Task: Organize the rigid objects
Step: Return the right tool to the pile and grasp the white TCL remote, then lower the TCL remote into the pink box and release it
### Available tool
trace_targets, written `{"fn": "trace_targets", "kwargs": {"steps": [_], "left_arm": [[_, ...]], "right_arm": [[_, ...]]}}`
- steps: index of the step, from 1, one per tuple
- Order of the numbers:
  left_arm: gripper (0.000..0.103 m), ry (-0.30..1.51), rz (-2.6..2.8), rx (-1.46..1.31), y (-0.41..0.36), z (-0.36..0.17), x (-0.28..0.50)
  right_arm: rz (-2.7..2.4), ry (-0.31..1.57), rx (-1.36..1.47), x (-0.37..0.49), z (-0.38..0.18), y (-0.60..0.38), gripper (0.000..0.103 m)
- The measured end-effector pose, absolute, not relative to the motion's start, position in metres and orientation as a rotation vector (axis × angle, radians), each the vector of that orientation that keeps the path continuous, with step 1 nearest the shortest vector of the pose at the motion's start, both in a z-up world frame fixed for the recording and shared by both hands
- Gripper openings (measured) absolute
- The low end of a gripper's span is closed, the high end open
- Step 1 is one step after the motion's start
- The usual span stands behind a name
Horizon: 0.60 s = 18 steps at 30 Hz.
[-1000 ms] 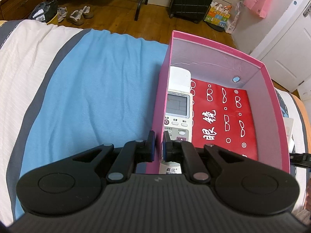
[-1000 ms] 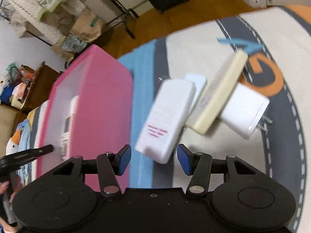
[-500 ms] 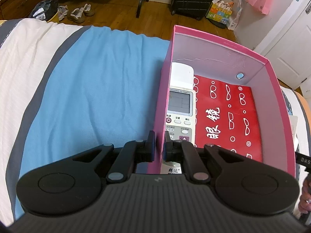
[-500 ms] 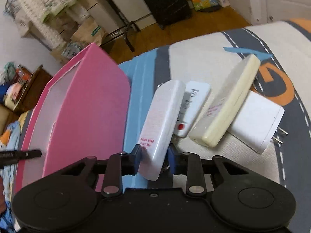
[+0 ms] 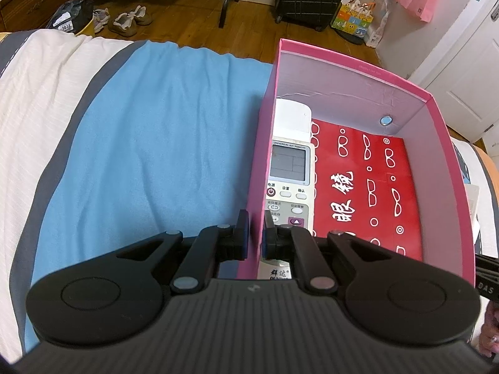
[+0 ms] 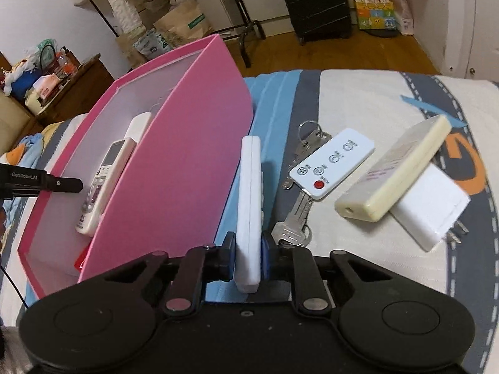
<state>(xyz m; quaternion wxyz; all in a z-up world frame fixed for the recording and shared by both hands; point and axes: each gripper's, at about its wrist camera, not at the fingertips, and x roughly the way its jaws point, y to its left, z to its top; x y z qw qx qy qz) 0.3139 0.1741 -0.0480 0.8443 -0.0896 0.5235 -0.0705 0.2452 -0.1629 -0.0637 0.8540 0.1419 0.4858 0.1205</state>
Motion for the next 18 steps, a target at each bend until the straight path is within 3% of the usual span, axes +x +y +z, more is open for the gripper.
{"fn": "trace_targets", "kwargs": {"steps": [7,15,18], "left_arm": [[0.008,1.107,-0.151,-0.198,0.174,-0.05,0.314],[0.008,1.114,-0.146,-0.205,0.176,-0.051,0.316],[0.008,1.108,-0.147,-0.207,0.177,-0.048,0.316]], "right_arm": [[0.215,0.931,0.249,0.236,-0.053,-0.157,0.019],[0.086,0.622,0.033,0.201,0.011,-0.142,0.019],[0.119,0.588,-0.033,0.196,0.031,-0.12,0.019]]}}
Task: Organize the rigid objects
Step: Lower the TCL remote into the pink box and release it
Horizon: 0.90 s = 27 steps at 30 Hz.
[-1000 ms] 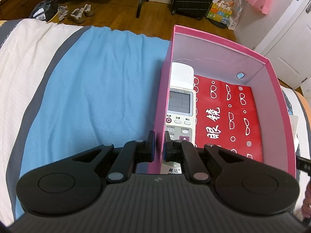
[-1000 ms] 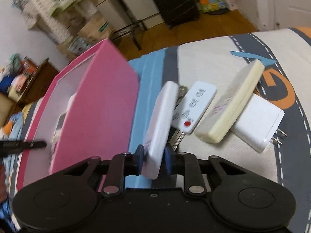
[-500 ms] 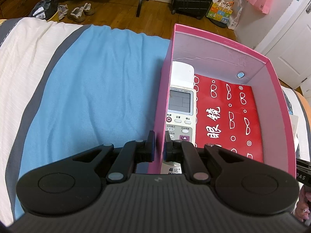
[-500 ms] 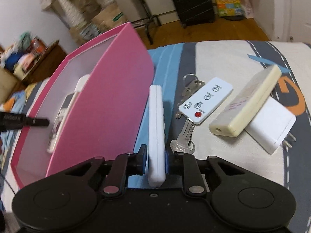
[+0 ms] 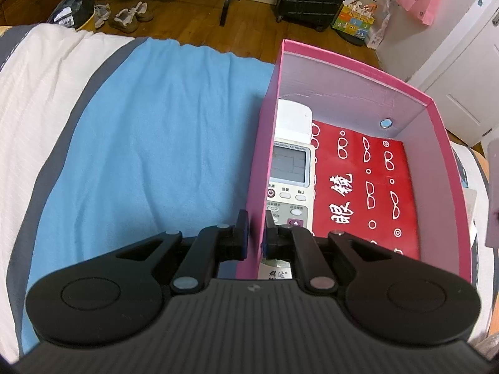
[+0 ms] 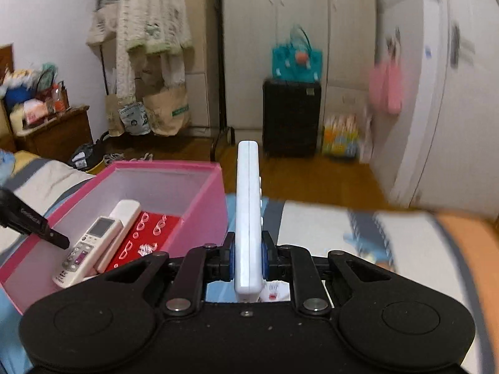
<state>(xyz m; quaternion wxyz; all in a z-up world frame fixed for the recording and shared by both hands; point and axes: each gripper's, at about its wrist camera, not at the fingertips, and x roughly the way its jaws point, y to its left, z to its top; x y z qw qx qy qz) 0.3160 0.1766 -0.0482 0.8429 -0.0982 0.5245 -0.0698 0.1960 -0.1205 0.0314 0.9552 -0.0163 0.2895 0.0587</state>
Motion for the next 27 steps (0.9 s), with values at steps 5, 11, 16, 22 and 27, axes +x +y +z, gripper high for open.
{"fn": "trace_targets", "kwargs": {"steps": [5,11,16,22,27], "left_arm": [[0.008,1.096,-0.158,-0.194,0.177,-0.048,0.314],[0.008,1.089,-0.171,-0.197,0.179,-0.046,0.312],[0.008,1.091,-0.179,-0.221,0.182,-0.047,0.312],[0.008,1.094,-0.179,-0.237,0.183,-0.048,0.314],[0.008,1.093,-0.177,-0.234,0.183,-0.048,0.314]], "right_arm": [[0.282,0.641,-0.15,0.204,0.039,-0.067,0.019],[0.386,0.713,-0.504,0.21,0.014,0.005,0.018],[0.338,0.807,-0.618,0.235,-0.009,0.017,0.018],[0.395,1.028,-0.58,0.248,-0.016,0.02,0.019],[0.476,1.089,-0.277,0.246,0.009,-0.01,0.033]]}}
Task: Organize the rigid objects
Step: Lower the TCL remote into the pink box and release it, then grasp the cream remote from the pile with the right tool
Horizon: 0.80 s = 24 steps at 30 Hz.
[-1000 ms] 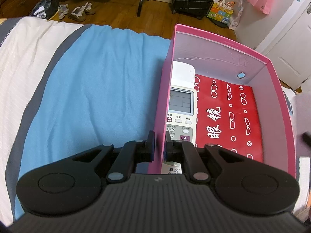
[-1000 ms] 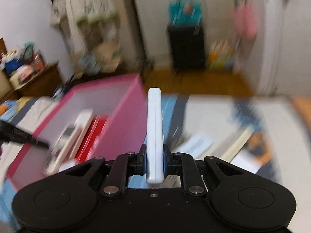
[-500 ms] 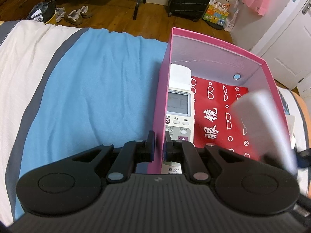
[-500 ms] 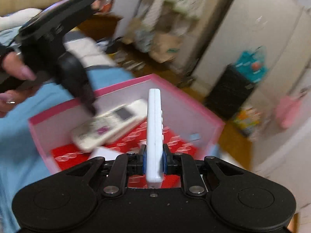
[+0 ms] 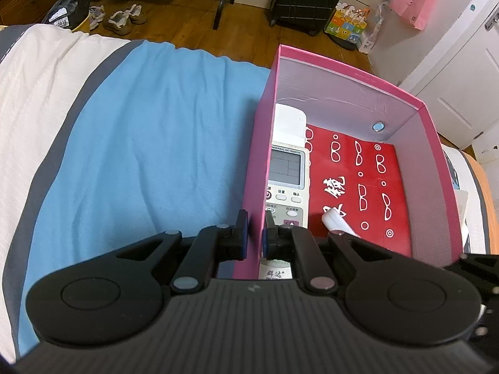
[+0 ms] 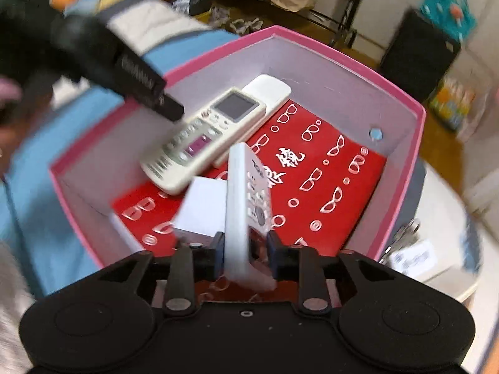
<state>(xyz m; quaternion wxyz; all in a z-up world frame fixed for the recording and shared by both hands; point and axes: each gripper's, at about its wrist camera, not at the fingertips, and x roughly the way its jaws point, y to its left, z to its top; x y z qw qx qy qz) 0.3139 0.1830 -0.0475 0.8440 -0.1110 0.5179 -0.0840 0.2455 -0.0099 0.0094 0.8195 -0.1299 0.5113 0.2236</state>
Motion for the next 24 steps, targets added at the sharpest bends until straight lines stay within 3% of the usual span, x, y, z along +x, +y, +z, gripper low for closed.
{"fn": "trace_targets", "kwargs": {"steps": [5,11,24], "left_arm": [[0.008,1.095,-0.174,-0.239,0.184,-0.048,0.315],[0.008,1.096,-0.159,-0.223,0.18,-0.048,0.315],[0.007,1.086,-0.143,-0.203,0.176,-0.04,0.31]], "right_arm": [[0.598,0.999,-0.014,0.223,0.041,-0.052,0.04],[0.515,0.942,0.105,0.222,0.063,-0.111,0.043],[0.089,0.987,0.378,0.263,-0.003,-0.251,0.044]]}}
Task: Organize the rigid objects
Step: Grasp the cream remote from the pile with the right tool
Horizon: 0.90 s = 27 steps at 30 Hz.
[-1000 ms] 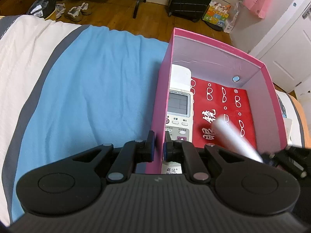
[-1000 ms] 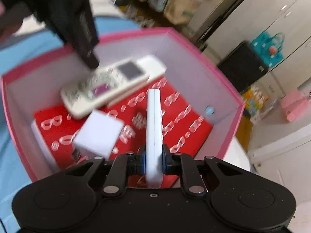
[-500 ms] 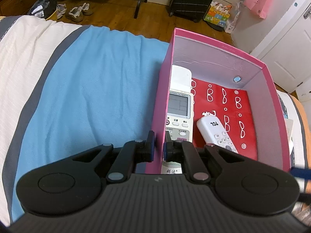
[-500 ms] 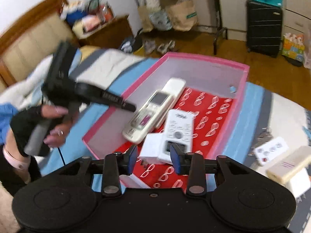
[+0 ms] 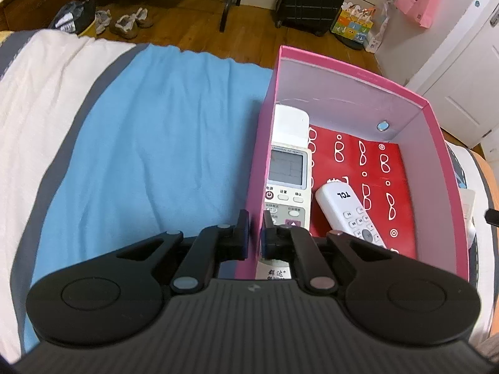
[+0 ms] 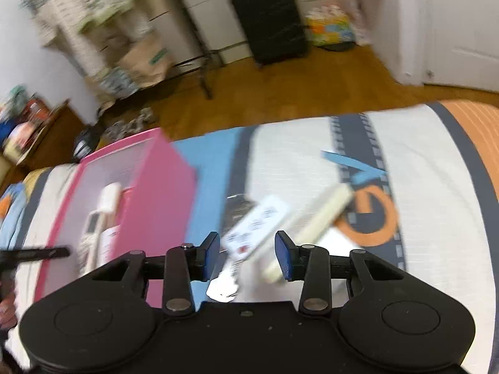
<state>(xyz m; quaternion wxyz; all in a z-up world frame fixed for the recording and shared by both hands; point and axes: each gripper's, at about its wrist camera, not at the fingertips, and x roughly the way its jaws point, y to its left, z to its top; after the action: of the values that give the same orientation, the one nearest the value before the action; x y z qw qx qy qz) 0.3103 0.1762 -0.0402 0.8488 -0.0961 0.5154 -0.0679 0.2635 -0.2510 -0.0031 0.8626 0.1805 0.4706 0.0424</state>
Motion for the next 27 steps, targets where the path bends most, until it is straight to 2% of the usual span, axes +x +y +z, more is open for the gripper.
{"fn": "trace_targets", "kwargs": {"steps": [5,7,12,14,17,21,27], "left_arm": [[0.006,1.085,-0.139,-0.216,0.177,-0.04,0.311],[0.006,1.086,-0.135,-0.212,0.176,-0.041,0.311],[0.006,1.089,-0.128,-0.197,0.173,-0.044,0.312],[0.006,1.092,-0.128,-0.192,0.172,-0.045,0.312],[0.006,1.099,-0.125,-0.2,0.172,-0.046,0.312],[0.006,1.096,-0.125,-0.196,0.172,-0.044,0.312],[0.006,1.095,-0.12,-0.2,0.172,-0.043,0.311]], "right_arm": [[-0.018,1.005,0.396,0.269,-0.034,-0.271,0.044],[-0.049,0.978,0.375,0.272,-0.039,-0.278,0.049],[-0.04,0.946,0.399,0.292,-0.061,-0.287,0.049],[-0.034,0.935,0.383,0.295,-0.067,-0.281,0.038],[-0.019,0.892,0.348,0.289,-0.06,-0.272,0.033],[0.038,0.805,0.274,0.274,-0.035,-0.255,0.021],[0.098,0.793,0.165,0.264,-0.027,-0.229,0.02]]}}
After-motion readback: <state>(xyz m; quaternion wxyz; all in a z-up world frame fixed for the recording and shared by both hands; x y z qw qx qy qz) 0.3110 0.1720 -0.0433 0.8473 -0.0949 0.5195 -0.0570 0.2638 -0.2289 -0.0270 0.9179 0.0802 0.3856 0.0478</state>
